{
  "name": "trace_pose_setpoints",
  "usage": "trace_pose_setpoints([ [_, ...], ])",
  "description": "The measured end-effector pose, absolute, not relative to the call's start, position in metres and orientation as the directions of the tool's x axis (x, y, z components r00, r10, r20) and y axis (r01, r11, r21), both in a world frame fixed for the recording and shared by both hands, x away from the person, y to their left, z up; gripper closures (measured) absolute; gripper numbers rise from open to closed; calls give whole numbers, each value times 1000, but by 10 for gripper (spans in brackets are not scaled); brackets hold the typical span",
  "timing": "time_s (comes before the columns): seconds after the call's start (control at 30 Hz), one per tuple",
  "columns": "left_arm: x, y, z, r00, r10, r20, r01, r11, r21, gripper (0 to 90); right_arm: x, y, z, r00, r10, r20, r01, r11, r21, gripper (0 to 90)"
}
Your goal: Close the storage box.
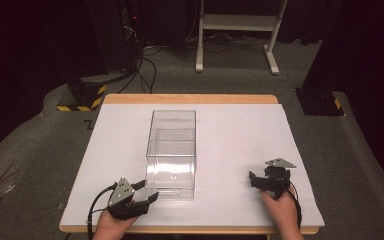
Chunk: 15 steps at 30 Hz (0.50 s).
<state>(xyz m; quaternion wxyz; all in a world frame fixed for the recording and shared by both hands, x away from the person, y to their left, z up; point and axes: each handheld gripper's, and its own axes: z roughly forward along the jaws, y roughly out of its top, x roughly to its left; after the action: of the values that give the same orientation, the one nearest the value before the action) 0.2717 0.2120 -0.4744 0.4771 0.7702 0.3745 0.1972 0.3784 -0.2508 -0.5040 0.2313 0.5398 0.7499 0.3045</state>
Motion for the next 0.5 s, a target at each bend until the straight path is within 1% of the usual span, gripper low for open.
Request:
trace_pose_setpoints([
  [0.43,277,211,-476,633,773,-45,378,-258,889,411,378,-251,-504,-311,950,-18,669,232,706,118],
  [0.5,279,212,-476,629,776,-50,380,-251,891,424,378,-251,-504,-310,950,-18,669,232,706,118],
])
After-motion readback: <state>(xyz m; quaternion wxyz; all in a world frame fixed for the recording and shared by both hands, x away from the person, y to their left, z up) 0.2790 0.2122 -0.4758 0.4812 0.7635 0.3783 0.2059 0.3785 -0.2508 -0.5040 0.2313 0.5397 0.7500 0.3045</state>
